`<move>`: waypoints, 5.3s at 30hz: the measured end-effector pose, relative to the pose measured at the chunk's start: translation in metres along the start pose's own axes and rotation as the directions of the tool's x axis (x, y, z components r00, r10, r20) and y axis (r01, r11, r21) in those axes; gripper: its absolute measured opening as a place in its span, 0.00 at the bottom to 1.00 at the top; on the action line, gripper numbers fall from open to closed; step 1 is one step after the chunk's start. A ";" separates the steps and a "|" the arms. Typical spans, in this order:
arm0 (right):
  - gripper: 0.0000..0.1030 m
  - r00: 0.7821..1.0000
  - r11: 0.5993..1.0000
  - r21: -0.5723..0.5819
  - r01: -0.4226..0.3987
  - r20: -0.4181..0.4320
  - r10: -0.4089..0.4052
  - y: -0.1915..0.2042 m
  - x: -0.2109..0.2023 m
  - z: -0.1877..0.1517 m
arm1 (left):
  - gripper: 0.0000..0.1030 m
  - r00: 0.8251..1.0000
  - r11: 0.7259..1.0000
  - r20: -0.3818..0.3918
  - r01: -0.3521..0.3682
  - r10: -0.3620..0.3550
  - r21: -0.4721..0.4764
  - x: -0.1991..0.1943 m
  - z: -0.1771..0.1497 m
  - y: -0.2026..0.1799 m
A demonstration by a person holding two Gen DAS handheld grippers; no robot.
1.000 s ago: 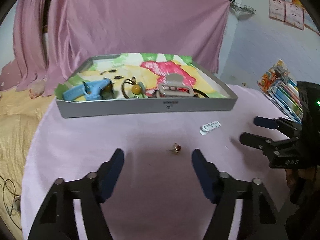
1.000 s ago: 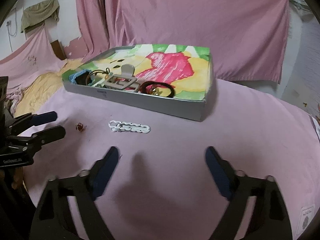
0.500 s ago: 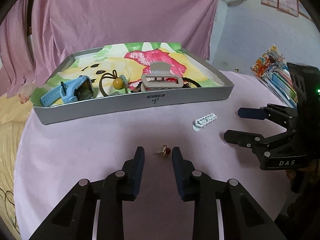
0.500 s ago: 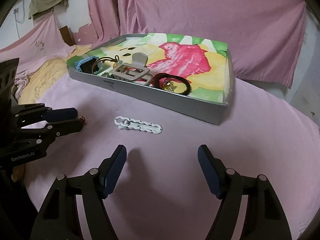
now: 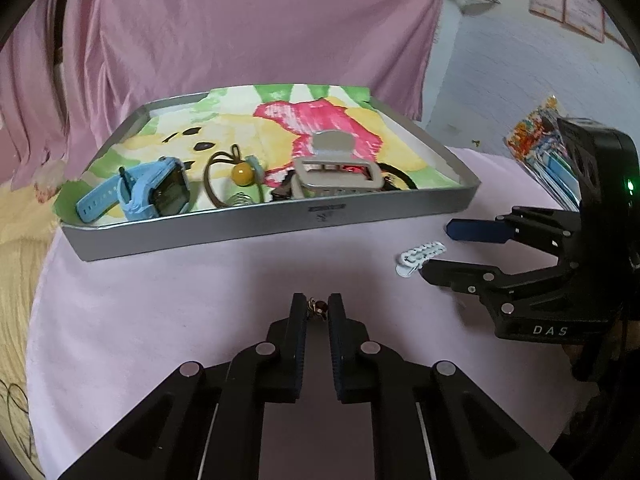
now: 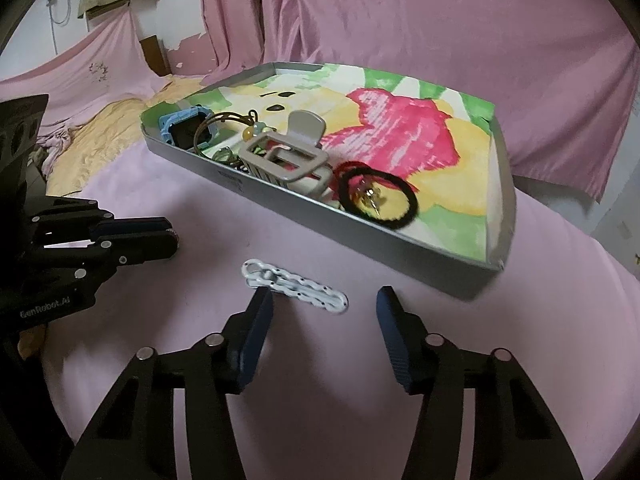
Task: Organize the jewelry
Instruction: 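Grasp the small gold earring with the left gripper while the right gripper grasps the white link chain, then carry the gold earring with the left gripper while the right gripper carries the white chain into the tray, then open the left gripper to drop the earring while the right gripper releases the white chain in the tray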
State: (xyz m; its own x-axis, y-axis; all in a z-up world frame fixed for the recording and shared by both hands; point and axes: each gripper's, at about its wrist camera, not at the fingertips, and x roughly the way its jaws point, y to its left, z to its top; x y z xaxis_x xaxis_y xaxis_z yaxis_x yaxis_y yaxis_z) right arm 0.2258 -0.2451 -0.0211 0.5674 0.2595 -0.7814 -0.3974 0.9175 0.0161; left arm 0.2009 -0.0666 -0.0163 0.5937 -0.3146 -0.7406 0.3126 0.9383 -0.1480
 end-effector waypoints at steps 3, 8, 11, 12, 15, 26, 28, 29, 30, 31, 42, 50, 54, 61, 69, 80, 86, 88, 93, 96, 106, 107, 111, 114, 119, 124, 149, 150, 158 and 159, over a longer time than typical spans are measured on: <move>0.37 1.000 1.000 -0.020 -0.016 0.002 0.016 0.004 0.002 0.003 | 0.10 1.000 1.000 -0.001 -0.003 0.003 -0.024 0.000 0.001 0.006; 0.25 0.999 0.998 -0.042 -0.038 0.004 0.039 0.009 0.004 0.008 | 0.10 1.000 0.999 -0.001 -0.004 0.004 -0.039 0.000 0.001 0.009; 0.17 0.999 0.997 -0.050 -0.052 0.006 0.052 0.012 0.005 0.009 | 0.10 1.000 0.999 0.000 -0.004 0.004 -0.040 0.000 0.001 0.009; 0.16 0.998 0.997 -0.052 -0.055 0.006 0.056 0.013 0.005 0.009 | 0.10 1.000 0.999 0.000 -0.005 0.005 -0.041 -0.001 0.001 0.010; 0.16 0.998 0.997 -0.055 -0.063 0.005 0.063 0.015 0.005 0.008 | 0.10 1.000 0.999 0.001 -0.004 0.004 -0.047 0.000 0.000 0.011; 0.10 0.996 0.993 -0.077 -0.085 -0.004 0.085 0.026 0.002 0.006 | 0.10 1.000 0.999 0.005 -0.004 0.005 -0.053 -0.001 -0.001 0.012; 0.10 0.996 0.994 -0.074 -0.086 -0.001 0.087 0.028 0.003 0.007 | 0.10 1.000 0.998 0.006 -0.004 0.004 -0.056 -0.001 -0.001 0.012; 0.09 0.996 0.994 -0.068 -0.085 0.002 0.086 0.028 0.003 0.007 | 0.10 1.000 0.998 0.009 -0.003 0.004 -0.059 -0.001 -0.001 0.012; 0.04 0.996 0.994 -0.062 -0.084 0.003 0.085 0.028 0.003 0.007 | 0.10 1.000 0.998 0.013 -0.002 0.003 -0.063 -0.002 -0.001 0.013; 0.03 0.996 0.995 -0.050 -0.088 0.006 0.089 0.027 0.004 0.007 | 0.10 1.000 0.998 0.016 -0.001 0.002 -0.065 -0.003 -0.001 0.013; 0.03 0.984 0.978 0.110 -0.179 0.036 0.176 0.014 0.002 -0.004 | 0.10 0.998 0.997 0.061 0.020 -0.016 -0.070 -0.011 0.000 0.012; 0.03 0.976 0.965 0.166 -0.202 0.120 0.184 0.011 -0.020 -0.010 | 0.10 0.993 0.997 0.114 0.019 -0.010 -0.076 -0.019 0.007 0.010; 0.03 0.975 0.975 0.160 -0.157 0.180 0.127 0.007 -0.034 -0.002 | 0.10 0.989 0.997 0.148 0.011 0.000 -0.078 -0.022 0.019 0.011; 0.03 0.973 0.982 0.174 -0.071 0.231 0.029 -0.008 -0.036 0.018 | 0.10 0.982 0.994 0.182 -0.025 0.045 -0.110 -0.015 0.047 0.018; 0.03 0.978 0.973 0.230 -0.018 0.207 -0.030 -0.032 -0.009 0.040 | 0.10 0.985 0.990 0.142 -0.088 0.103 -0.111 0.011 0.071 0.020; 0.03 0.991 0.972 0.235 -0.021 0.137 -0.012 -0.034 0.023 0.043 | 0.10 0.989 0.988 0.090 -0.108 0.119 -0.111 0.032 0.075 0.023; 0.03 0.993 0.973 0.229 -0.024 0.118 -0.004 -0.032 0.028 0.044 | 0.10 0.991 0.987 0.052 -0.116 0.122 -0.112 0.040 0.074 0.025; 0.03 0.993 0.973 0.227 -0.024 0.115 -0.003 -0.032 0.028 0.044 | 0.10 0.992 0.986 0.042 -0.115 0.121 -0.117 0.043 0.073 0.026; 0.03 0.994 0.974 0.224 -0.027 0.111 0.002 -0.030 0.029 0.045 | 0.10 0.993 0.986 0.036 -0.109 0.114 -0.124 0.044 0.072 0.028; 0.03 0.994 0.975 0.222 -0.028 0.109 0.004 -0.030 0.029 0.045 | 0.10 0.993 0.987 0.036 -0.107 0.112 -0.120 0.044 0.072 0.028; 0.03 0.994 0.975 0.221 -0.028 0.105 0.004 -0.030 0.030 0.045 | 0.10 0.994 0.990 0.037 -0.103 0.107 -0.101 0.045 0.072 0.023; 0.04 0.994 0.975 0.222 -0.029 0.105 0.005 -0.030 0.030 0.045 | 0.10 0.994 0.990 0.037 -0.102 0.106 -0.100 0.046 0.072 0.023; 0.04 0.995 0.975 0.220 -0.022 0.103 -0.001 -0.030 0.030 0.045 | 0.10 0.993 0.990 0.039 -0.107 0.111 -0.095 0.045 0.072 0.022; 0.04 0.995 0.975 0.221 -0.019 0.102 -0.004 -0.029 0.030 0.044 | 0.10 0.992 0.989 0.040 -0.119 0.123 -0.086 0.045 0.072 0.021; 0.04 0.995 0.975 0.220 -0.014 0.101 -0.008 -0.029 0.030 0.044 | 0.10 0.991 0.988 0.034 -0.129 0.132 -0.079 0.045 0.071 0.021; 0.04 0.995 0.975 0.223 -0.014 0.103 -0.010 -0.029 0.030 0.044 | 0.26 0.991 0.989 0.046 -0.123 0.127 -0.081 0.043 0.070 0.021; 0.22 0.988 0.969 0.247 0.011 0.147 -0.049 -0.027 0.019 0.038 | 0.63 0.980 0.980 0.123 -0.141 0.158 -0.138 0.023 0.064 0.029; 0.25 0.987 0.968 0.251 0.014 0.150 -0.054 -0.027 0.017 0.038 | 0.64 0.978 0.980 0.129 -0.143 0.161 -0.142 0.022 0.064 0.029; 0.43 0.979 0.959 0.280 0.038 0.184 -0.092 -0.026 0.005 0.032 | 0.74 0.974 0.978 0.151 -0.147 0.170 -0.150 0.012 0.059 0.028; 0.46 0.977 0.959 0.282 0.041 0.189 -0.097 -0.026 0.003 0.032 | 0.75 0.972 0.977 0.158 -0.149 0.173 -0.152 0.009 0.058 0.028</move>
State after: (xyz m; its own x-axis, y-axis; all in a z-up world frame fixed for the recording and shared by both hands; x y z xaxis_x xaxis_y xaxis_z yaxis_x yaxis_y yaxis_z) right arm 0.2610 -0.2588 -0.0044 0.7292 0.2215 -0.6475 -0.1544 0.9750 0.1597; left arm 0.2582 -0.0517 0.0104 0.7481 -0.1667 -0.6423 0.1046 0.9855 -0.1339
